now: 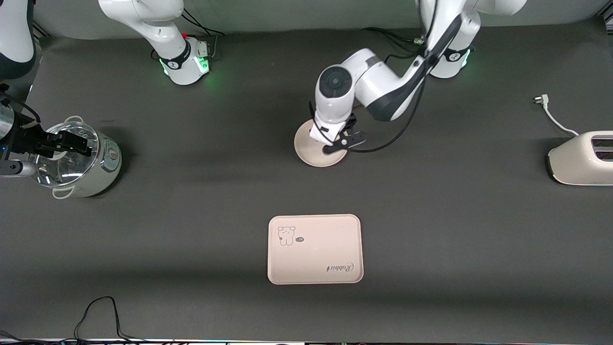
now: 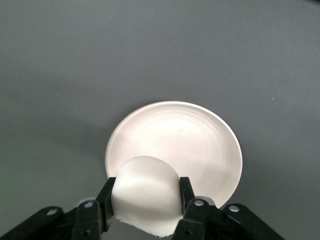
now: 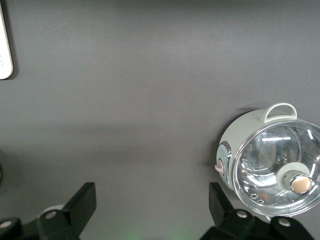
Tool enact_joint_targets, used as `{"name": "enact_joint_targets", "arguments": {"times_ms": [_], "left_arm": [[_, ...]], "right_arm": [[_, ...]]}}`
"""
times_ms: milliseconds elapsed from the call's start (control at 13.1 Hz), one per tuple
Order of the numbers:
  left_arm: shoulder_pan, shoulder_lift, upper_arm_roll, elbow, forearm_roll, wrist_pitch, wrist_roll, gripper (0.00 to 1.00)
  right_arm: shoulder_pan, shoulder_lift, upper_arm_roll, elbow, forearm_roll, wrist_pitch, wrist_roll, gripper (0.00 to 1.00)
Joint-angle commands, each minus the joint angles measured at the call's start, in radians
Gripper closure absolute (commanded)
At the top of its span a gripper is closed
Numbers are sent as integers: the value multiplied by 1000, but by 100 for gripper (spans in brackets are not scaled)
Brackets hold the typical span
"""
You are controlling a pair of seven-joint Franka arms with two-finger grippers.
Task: Place bun in plate and plate on tray
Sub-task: 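Lower the bun onto the plate and open the left gripper, then withdraw the left gripper while the right gripper moves toward the plate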
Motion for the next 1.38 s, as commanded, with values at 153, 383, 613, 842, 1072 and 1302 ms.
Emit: {"name": "enact_joint_targets", "arguments": {"times_ms": [153,383,613,842,1072,1302], "left_arm": [[-60,148,18,7,125,152,-167,43],[-60,166,18,9,136,154,-171,0],[-42,99,20,18,135,62,-163,0],[91,-71,1,24,116,-111,-30,0],[271,-205,3,53,73,-198,178,0],[446,-317,9,50,69,-296,392,0]], "right_arm": [[14,-17,-9,-16,-22,14,18,0],[13,-16,-9,-16,-22,16,18,0],[13,-16,-9,-16,-22,14,17,0],[13,-14,-9,-16,-22,14,17,0],[17,-22,-6,-22,-22,14,18,0],[74,-68,-1,-77,-17,16,24,0]]}}
